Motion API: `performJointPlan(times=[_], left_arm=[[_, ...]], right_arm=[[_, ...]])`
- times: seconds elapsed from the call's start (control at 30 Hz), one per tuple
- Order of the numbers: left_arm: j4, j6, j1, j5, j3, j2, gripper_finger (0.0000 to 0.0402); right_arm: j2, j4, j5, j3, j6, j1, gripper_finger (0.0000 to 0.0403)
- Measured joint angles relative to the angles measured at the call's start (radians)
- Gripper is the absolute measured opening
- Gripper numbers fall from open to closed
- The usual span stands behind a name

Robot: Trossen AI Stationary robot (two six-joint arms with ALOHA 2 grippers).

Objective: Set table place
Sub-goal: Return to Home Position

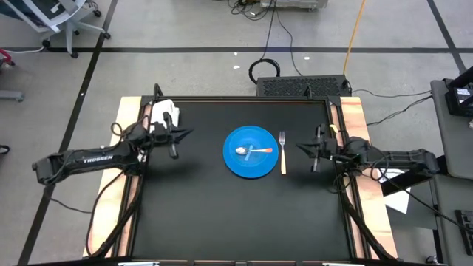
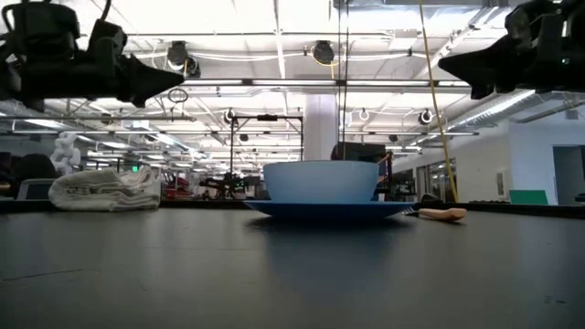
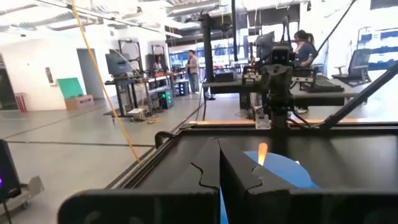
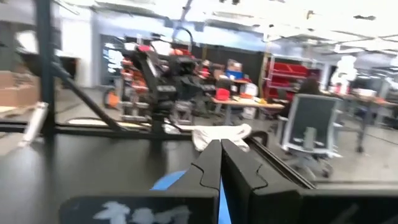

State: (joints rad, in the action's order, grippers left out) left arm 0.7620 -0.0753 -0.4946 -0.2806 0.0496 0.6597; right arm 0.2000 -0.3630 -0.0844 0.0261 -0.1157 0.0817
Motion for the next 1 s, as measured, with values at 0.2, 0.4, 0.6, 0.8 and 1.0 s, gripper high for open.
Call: performJointPlan(times=[0.2, 0.4, 0.6, 0.8, 1.0], left_arm=[[-0.076, 0.02, 0.008, -0.008, -0.041, -0.101, 0.0], [-0.125, 0.013, 0.045, 0.013, -0.041, -0.219, 0.0], [-0.254, -0.014, 0.092, 0.062, -0.04, -0.371, 0.0], [-0.383, -0.024, 0.161, 0.07, -0.04, -0.509, 0.0], [-0.513, -0.067, 0.253, 0.075, -0.039, -0.609, 0.0]], right_arm=[[-0.037, 0.004, 0.096, 0.0, 0.042, 0.0, 0.0], [-0.078, 0.05, 0.098, 0.0, 0.059, 0.0, 0.0], [-0.141, 0.084, 0.09, 0.0, 0.07, 0.0, 0.0], [-0.193, 0.131, 0.09, 0.0, 0.11, 0.0, 0.0], [-0.198, 0.13, 0.169, 0.0, 0.136, -0.001, 0.0]])
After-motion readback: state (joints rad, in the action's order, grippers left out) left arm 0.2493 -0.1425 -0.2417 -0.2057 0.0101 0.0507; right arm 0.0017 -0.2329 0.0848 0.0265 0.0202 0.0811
